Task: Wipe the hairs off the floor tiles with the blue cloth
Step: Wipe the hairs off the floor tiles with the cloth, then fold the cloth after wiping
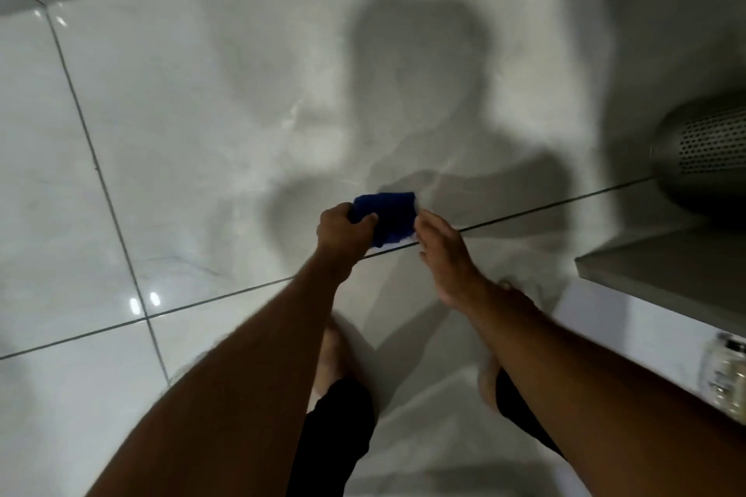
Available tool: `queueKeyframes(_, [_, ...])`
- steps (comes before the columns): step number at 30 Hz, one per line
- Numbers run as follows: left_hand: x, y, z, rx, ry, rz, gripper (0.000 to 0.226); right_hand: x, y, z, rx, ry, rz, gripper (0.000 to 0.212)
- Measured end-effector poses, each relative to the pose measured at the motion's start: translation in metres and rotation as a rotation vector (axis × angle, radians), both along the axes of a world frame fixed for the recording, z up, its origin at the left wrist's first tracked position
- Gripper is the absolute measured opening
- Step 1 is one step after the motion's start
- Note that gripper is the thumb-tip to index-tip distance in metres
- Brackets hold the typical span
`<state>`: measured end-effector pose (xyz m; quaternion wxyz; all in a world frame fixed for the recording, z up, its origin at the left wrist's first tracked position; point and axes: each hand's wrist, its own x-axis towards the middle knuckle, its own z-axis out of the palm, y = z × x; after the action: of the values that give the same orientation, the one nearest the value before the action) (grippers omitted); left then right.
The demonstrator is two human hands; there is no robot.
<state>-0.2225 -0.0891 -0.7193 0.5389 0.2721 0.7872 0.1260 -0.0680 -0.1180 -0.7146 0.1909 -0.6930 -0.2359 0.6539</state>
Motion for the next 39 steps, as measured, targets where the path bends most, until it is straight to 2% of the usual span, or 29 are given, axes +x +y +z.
queueKeyframes(3, [-0.004,0.002,0.082,0.084,0.004,-0.200,0.031,-0.013,0.010,0.072,-0.017,0.001,-0.002,0.058])
queueKeyframes(5, [-0.010,0.004,0.159,0.134,-0.092,-0.206,0.037,-0.020,0.024,0.138,-0.058,0.038,-0.085,0.073])
queueKeyframes(7, [-0.015,0.007,0.247,0.203,-0.207,-0.170,0.037,-0.026,0.036,0.212,-0.042,0.105,-0.146,0.069])
queueKeyframes(10, [-0.021,0.010,0.377,0.223,-0.348,-0.102,0.025,-0.030,0.050,0.331,0.001,0.203,-0.150,0.065])
queueKeyframes(12, [-0.028,0.011,0.463,0.255,-0.418,-0.079,0.020,-0.027,0.057,0.415,0.083,0.193,-0.048,0.072])
queueKeyframes(14, [-0.033,0.013,0.533,0.317,-0.459,-0.092,0.017,-0.019,0.064,0.491,0.194,0.099,0.144,0.078])
queueKeyframes(17, [-0.040,0.015,0.631,0.407,-0.543,-0.125,0.024,-0.005,0.064,0.595,0.335,-0.042,0.449,0.101])
queueKeyframes(19, [-0.042,0.017,0.680,0.474,-0.620,-0.210,0.030,-0.004,0.057,0.648,0.400,-0.105,0.524,0.119])
queueKeyframes(20, [-0.044,0.018,0.702,0.498,-0.650,-0.260,0.033,-0.006,0.054,0.672,0.458,-0.111,0.533,0.119])
queueKeyframes(23, [-0.048,0.021,0.752,0.561,-0.700,-0.363,0.035,-0.007,0.047,0.723,0.619,-0.038,0.428,0.085])
queueKeyframes(26, [-0.046,0.023,0.788,0.658,-0.615,-0.445,0.032,0.004,0.038,0.761,0.752,-0.118,0.326,0.054])
queueKeyframes(28, [-0.039,0.026,0.802,0.783,-0.440,-0.511,0.028,0.012,0.033,0.779,0.826,-0.219,0.312,0.035])
queueKeyframes(30, [-0.031,0.030,0.815,0.935,-0.170,-0.601,0.033,0.022,0.027,0.795,0.875,-0.294,0.321,0.024])
queueKeyframes(31, [-0.028,0.031,0.821,0.985,-0.102,-0.633,0.040,0.028,0.024,0.802,0.882,-0.311,0.322,0.022])
queueKeyframes(32, [-0.025,0.033,0.826,0.993,-0.107,-0.658,0.049,0.034,0.022,0.809,0.889,-0.302,0.321,0.024])
queueKeyframes(35, [-0.018,0.039,0.831,0.784,-0.316,-0.783,0.074,0.052,0.017,0.826,0.950,-0.185,0.299,0.046])
queueKeyframes(37, [0.001,0.044,0.833,0.597,-0.477,-0.819,0.073,0.071,0.012,0.834,0.986,-0.127,0.240,0.060])
queueKeyframes(39, [0.026,0.051,0.834,0.512,-0.566,-0.820,0.065,0.092,0.006,0.837,0.976,-0.065,0.178,0.067])
